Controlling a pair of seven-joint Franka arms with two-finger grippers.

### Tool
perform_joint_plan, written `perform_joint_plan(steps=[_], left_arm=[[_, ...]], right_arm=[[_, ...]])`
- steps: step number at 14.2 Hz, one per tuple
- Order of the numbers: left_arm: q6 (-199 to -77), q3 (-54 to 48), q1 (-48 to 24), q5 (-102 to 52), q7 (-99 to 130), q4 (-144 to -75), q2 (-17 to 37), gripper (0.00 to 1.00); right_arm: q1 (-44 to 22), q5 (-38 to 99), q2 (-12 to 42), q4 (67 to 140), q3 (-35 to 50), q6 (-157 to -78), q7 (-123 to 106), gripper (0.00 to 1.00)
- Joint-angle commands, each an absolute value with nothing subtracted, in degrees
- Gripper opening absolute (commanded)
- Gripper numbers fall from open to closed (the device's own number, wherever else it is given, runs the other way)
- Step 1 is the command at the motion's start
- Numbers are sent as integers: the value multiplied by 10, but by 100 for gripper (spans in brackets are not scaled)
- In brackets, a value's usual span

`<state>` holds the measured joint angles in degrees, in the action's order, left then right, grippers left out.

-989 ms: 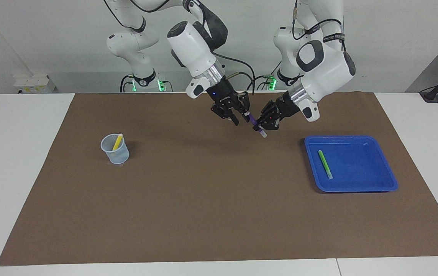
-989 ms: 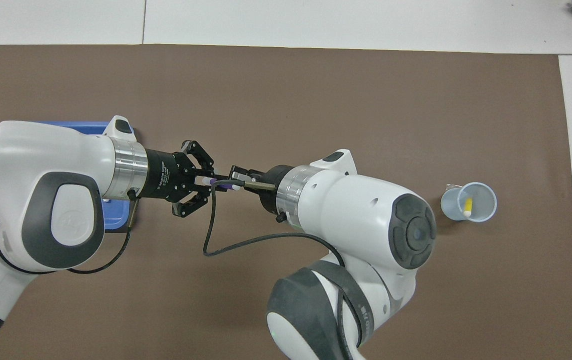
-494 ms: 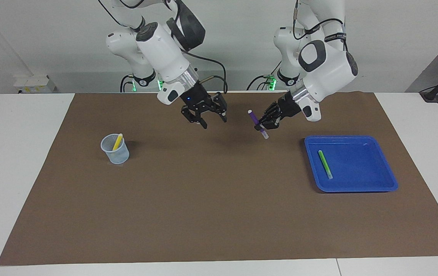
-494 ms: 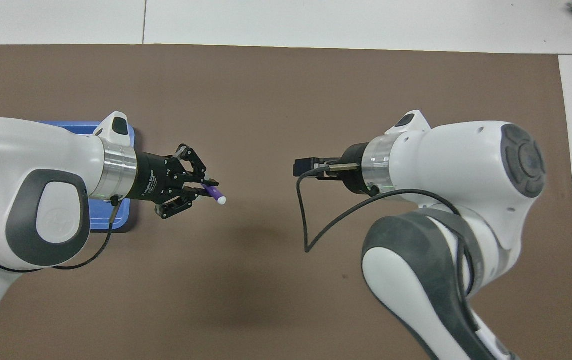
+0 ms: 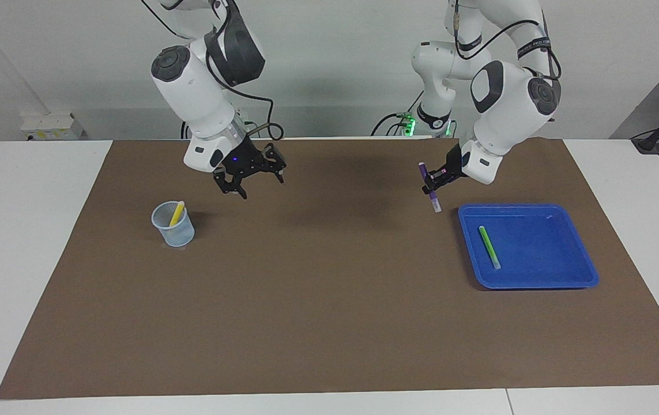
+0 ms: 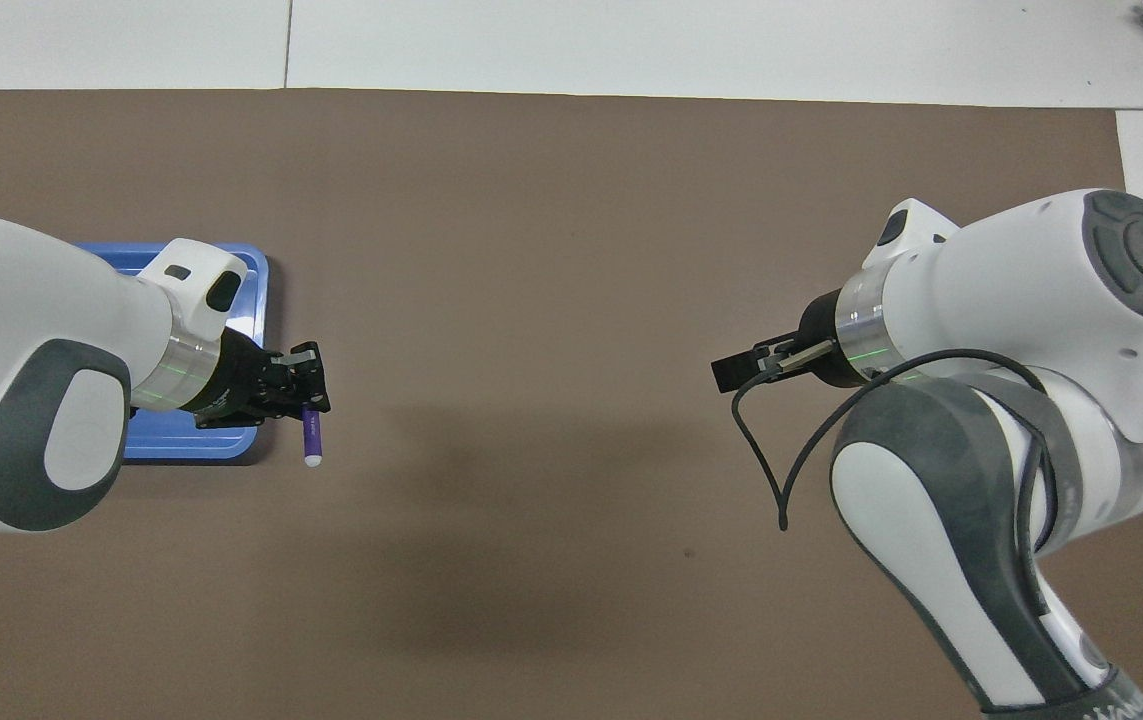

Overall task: Right arm passes pens to left for tray arrangement
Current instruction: 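Place the purple pen in the tray while the right gripper reaches the cup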

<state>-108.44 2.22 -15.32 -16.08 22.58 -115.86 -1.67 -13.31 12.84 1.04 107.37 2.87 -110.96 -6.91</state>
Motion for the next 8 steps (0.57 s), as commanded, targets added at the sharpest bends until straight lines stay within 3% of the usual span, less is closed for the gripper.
perform_joint_plan(steps=[1,8], left_arm=[[-1066,22,-131,-77,129,-1163,-32,0],[-1068,22,-25,38,-72,-1160,-29,0]], right_arm=[[-120,60,-10,1085,34,-1078,-95,100],[-27,54,-15,1112,34,-1085,-118,100]])
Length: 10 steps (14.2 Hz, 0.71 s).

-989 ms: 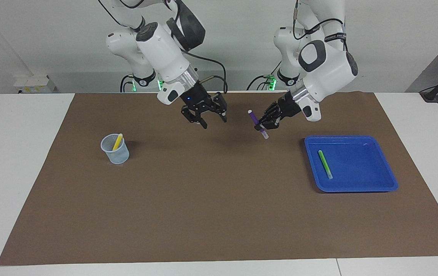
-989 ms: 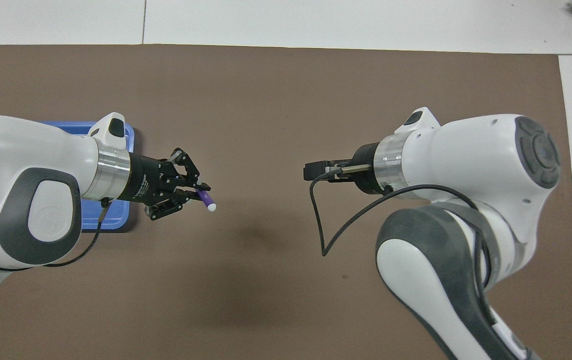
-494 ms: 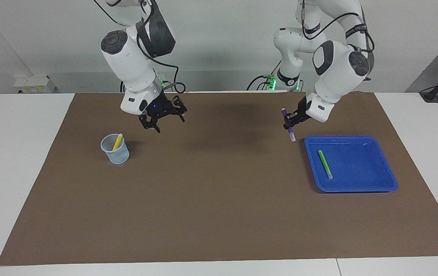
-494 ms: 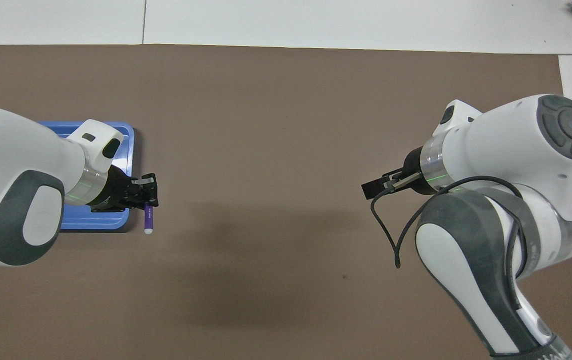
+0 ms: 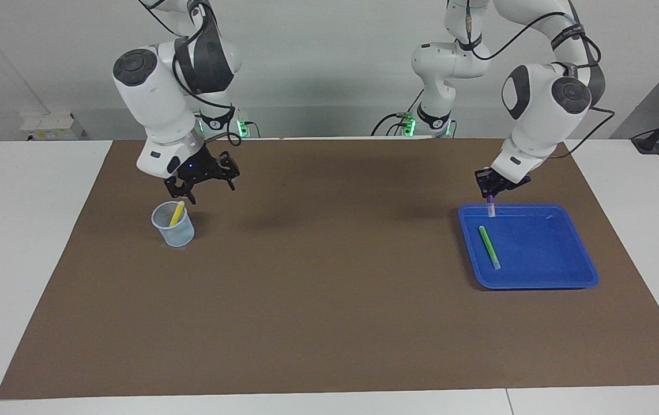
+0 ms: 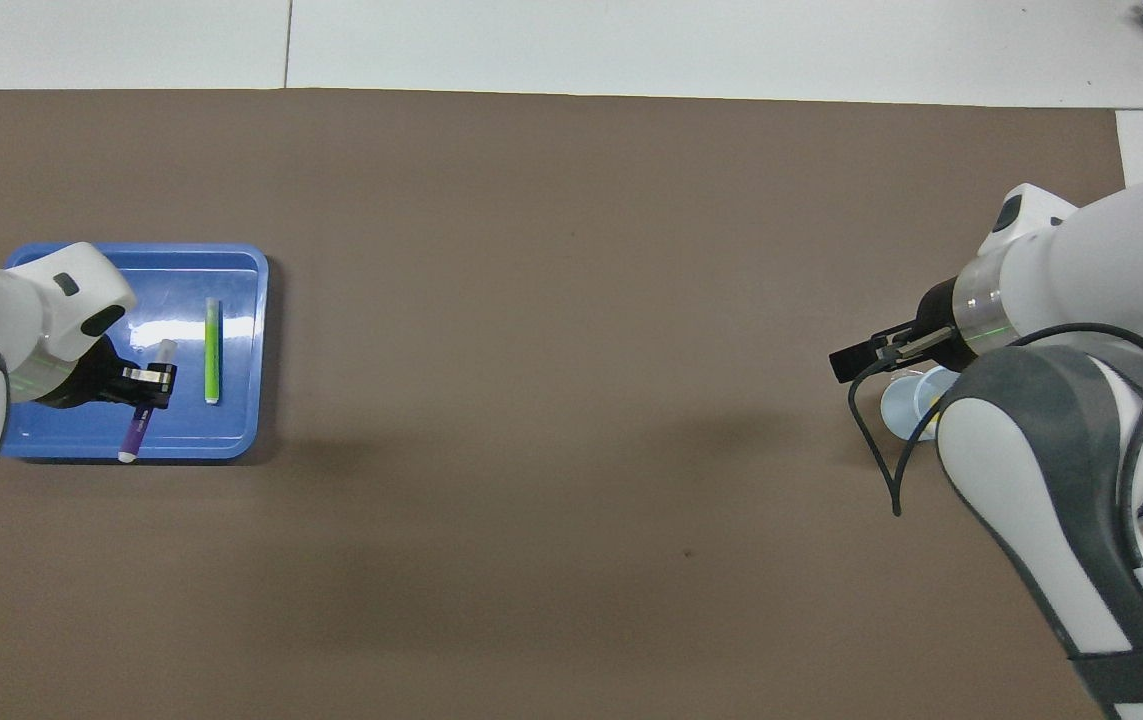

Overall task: Right arm passes pens to left for tray arrangement
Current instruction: 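Place the purple pen in the tray while the right gripper reaches the cup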

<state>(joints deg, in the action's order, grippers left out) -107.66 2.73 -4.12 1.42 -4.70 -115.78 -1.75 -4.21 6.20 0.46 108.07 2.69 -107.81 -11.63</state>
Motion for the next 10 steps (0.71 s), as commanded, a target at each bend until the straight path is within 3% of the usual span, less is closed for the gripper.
perform_joint_plan(steps=[1,10], left_arm=[[-1070,22,-16,46,-85,-1158,-27,0],[-1178,22,40,57,-99,-1158,36,0]], right_arm=[[-10,54,-18,1123,34,-1093,-102,100],[21,61,-24,1174,34,-1101,188,100]])
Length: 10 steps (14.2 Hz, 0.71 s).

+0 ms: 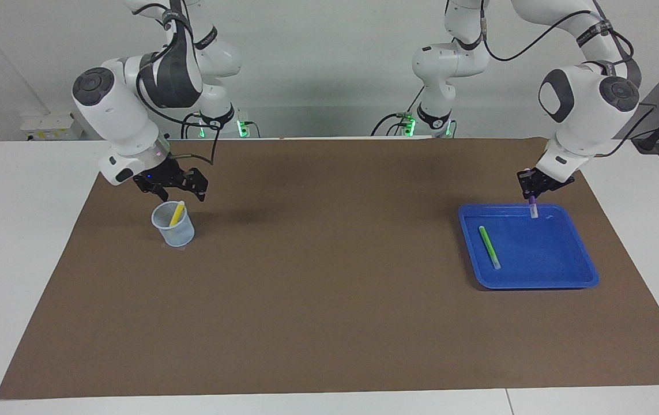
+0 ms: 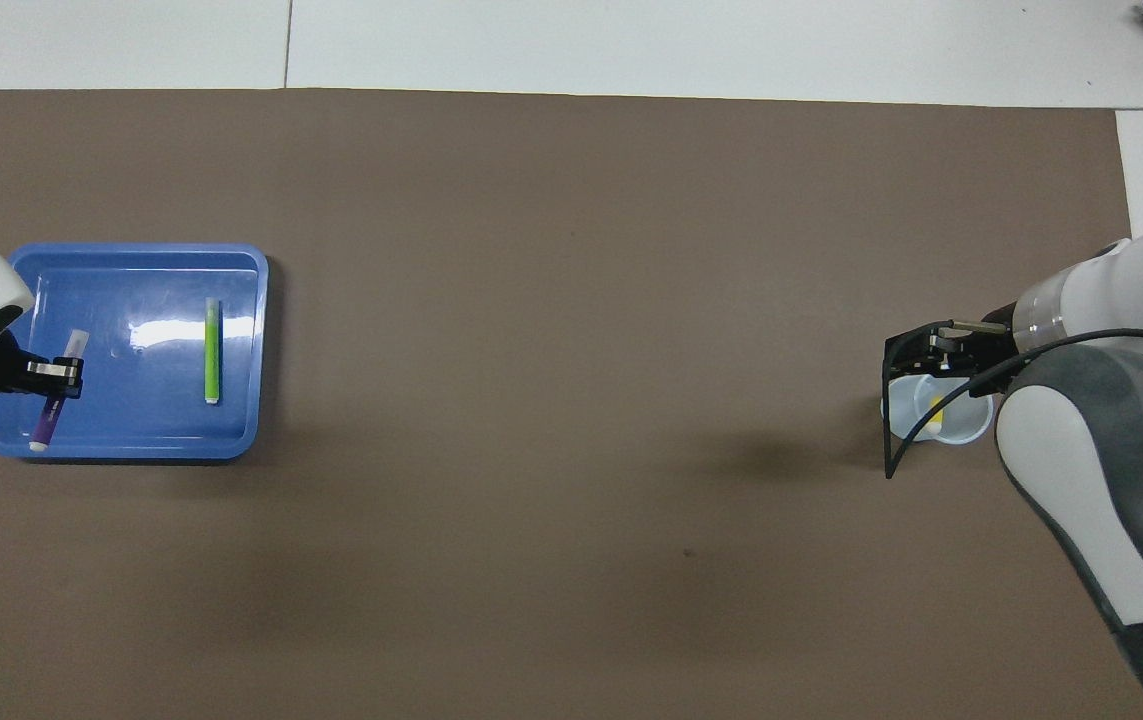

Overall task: Right arm passes pens to left for tray arrangement
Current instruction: 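Place the purple pen in the tray while the right gripper reaches the cup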

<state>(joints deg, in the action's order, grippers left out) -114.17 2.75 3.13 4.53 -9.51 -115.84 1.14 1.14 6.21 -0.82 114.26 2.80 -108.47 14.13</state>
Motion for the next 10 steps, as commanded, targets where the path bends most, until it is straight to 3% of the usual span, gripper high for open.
perform_joint_plan(steps=[1,7,10], left_arm=[[-1192,22,40,57,-98,-1158,48,0],[-1267,22,39,57,-94,-1156,112,0],[-1284,22,34,55,-86,-1142,141,0]], right_arm=[[26,61,-19,1179,34,-1103,210,100],[71,60,-16,1251,33,-1150,257,91],[68,60,-16,1252,34,-1149,279,80]])
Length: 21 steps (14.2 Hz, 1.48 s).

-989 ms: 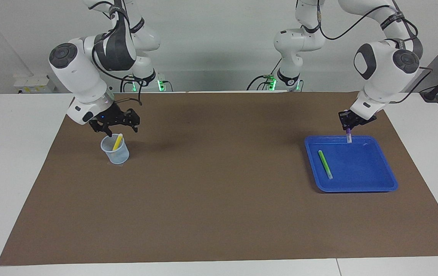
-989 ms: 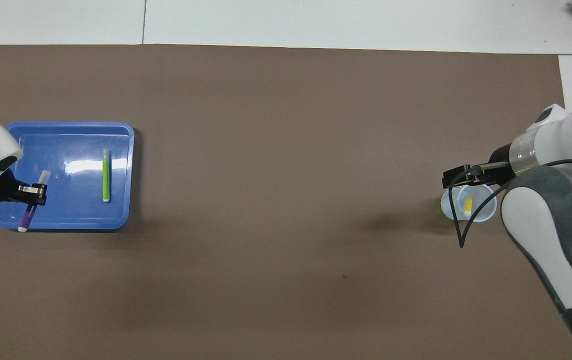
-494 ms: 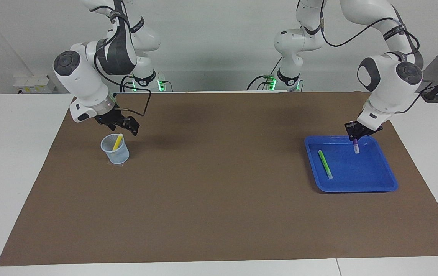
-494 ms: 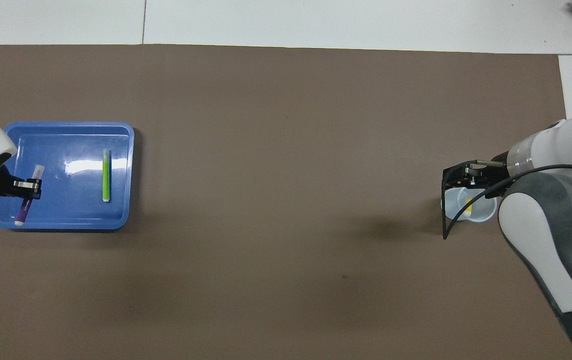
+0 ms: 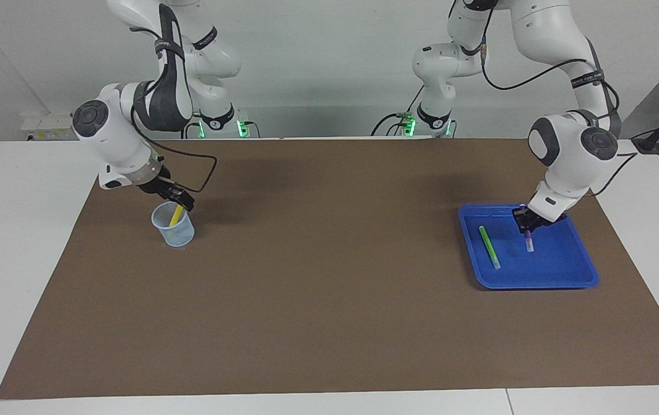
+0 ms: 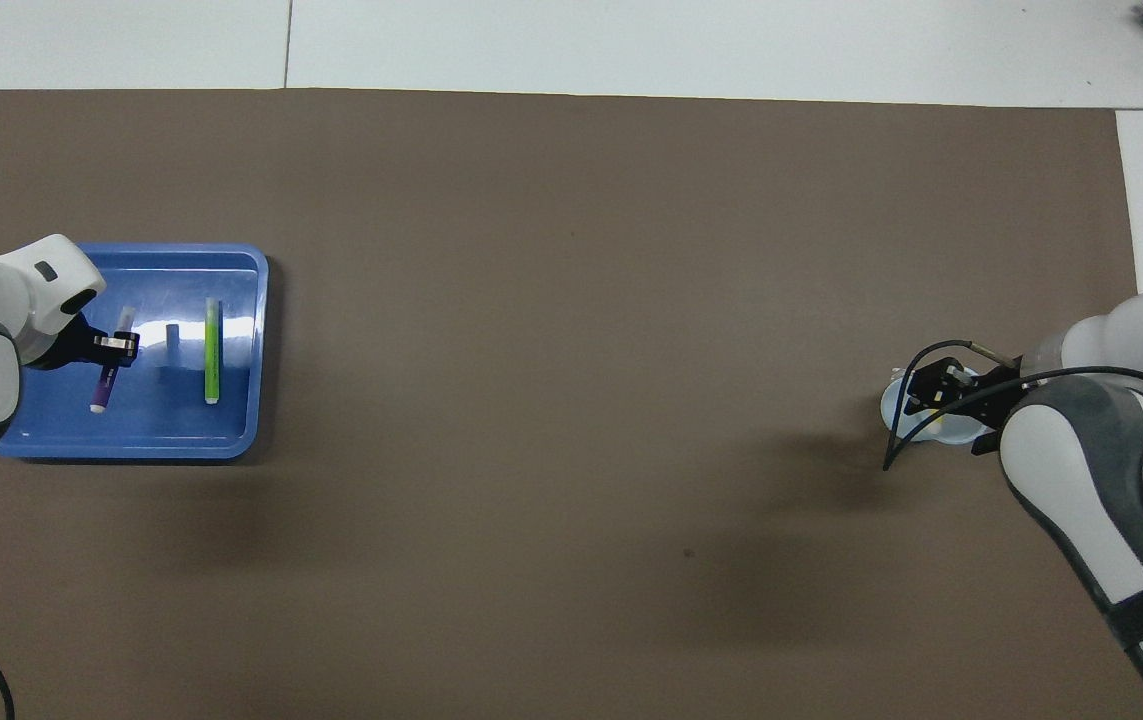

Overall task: Right arm passes pens to left for tray arrangement
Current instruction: 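Place the purple pen in the tray while the right gripper reaches the cup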

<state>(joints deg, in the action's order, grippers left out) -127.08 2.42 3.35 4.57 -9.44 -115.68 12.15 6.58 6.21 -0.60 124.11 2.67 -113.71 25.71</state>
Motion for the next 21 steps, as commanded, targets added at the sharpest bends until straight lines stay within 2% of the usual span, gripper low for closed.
perform_joint_plan(steps=[1,3,6,10,11,12,13,14,16,17,18,19,21], left_arm=[[-1291,22,33,55,-83,-1138,149,0],[-1307,22,33,55,-83,-1136,161,0],[-1328,22,31,57,-75,-1137,176,0],[-1366,21,30,58,-76,-1159,181,0],[-1366,21,29,58,-77,-1161,181,3],[-1366,20,28,58,-78,-1160,181,29],[-1366,19,27,57,-72,-1160,181,46],[-1364,18,28,51,-72,-1158,181,52],[-1362,18,27,50,-72,-1156,181,55],[-1359,17,27,50,-73,-1154,181,63],[-1352,16,27,49,-73,-1151,180,67],[-1337,15,27,49,-74,-1143,178,74],[-1279,14,24,47,-74,-1115,173,75]], right_arm=[[66,60,-16,1252,34,-1149,282,73],[65,60,-16,1252,34,-1149,284,58],[65,59,-18,1259,34,-1150,284,41],[68,54,-19,1262,34,-1150,275,33],[67,53,-19,1263,34,-1150,275,33],[67,51,-19,1262,33,-1151,272,33],[67,44,-19,1262,34,-1155,267,33],[68,41,-19,1262,34,-1155,265,33],[69,40,-19,1262,34,-1155,263,34],[69,40,-19,1262,34,-1155,255,34],[70,40,-19,1263,34,-1155,252,33],[70,40,-19,1263,34,-1155,251,29],[70,40,-19,1263,33,-1154,227,0]])
